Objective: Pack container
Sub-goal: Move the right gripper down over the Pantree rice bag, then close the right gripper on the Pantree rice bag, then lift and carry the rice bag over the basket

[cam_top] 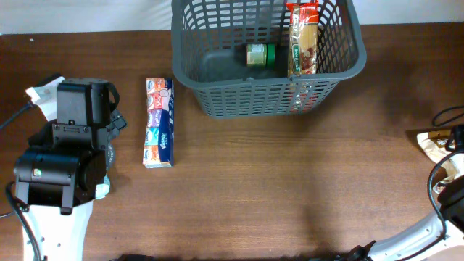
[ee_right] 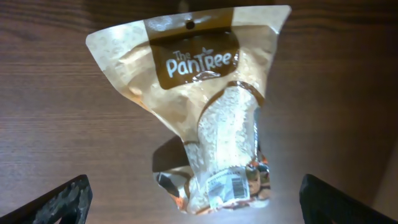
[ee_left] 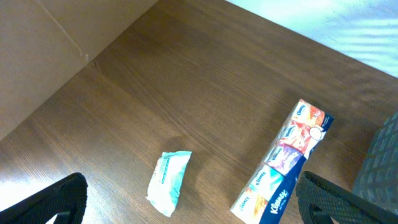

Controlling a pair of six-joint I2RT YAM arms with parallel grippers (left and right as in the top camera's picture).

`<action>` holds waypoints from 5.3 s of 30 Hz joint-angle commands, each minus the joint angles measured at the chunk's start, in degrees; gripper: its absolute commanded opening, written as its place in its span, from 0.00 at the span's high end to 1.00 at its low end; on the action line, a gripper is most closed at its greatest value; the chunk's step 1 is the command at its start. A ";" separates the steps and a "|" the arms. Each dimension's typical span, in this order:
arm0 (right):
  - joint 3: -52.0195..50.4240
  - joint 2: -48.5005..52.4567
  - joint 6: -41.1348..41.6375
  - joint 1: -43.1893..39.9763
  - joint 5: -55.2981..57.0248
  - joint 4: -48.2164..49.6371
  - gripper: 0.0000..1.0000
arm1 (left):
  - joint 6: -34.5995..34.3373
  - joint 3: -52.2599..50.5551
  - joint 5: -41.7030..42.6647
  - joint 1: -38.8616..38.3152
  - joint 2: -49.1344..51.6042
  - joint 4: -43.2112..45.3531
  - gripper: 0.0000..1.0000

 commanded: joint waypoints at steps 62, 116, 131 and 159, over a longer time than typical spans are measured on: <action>-10.80 9.40 -0.70 -5.20 -2.25 12.46 0.01 | -0.33 0.72 0.20 0.24 -0.46 0.09 0.00; 72.04 10.93 47.28 23.85 -19.23 -4.61 0.96 | -0.33 0.72 0.20 0.24 -0.46 0.11 0.00; 68.89 8.76 45.13 48.11 -11.28 1.22 0.96 | -0.33 0.72 0.20 0.24 -0.46 0.09 0.00; 33.42 9.35 44.76 55.45 -7.10 10.03 0.96 | -0.33 0.72 0.20 0.24 -0.46 0.09 0.01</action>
